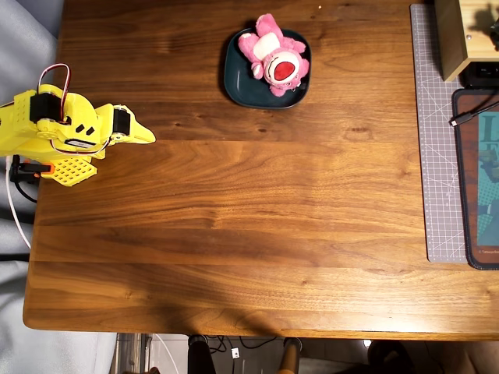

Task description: Grasp a strawberry bear and put it in the bin.

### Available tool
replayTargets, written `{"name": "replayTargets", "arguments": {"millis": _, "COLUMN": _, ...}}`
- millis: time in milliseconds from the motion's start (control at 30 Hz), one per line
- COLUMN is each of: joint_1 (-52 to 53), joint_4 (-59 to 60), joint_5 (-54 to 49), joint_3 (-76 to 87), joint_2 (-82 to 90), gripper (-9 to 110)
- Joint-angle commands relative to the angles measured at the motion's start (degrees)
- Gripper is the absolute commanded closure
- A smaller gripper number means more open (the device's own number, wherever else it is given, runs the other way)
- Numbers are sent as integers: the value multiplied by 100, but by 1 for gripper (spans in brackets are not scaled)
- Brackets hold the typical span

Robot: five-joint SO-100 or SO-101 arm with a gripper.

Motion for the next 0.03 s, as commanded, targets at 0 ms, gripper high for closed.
{"name": "replayTargets", "arguments": {"millis": 0, "joint_1": -88, "joint_4": 18, "joint_5": 26, "joint_3": -35, "joint_2": 167, "gripper": 102}}
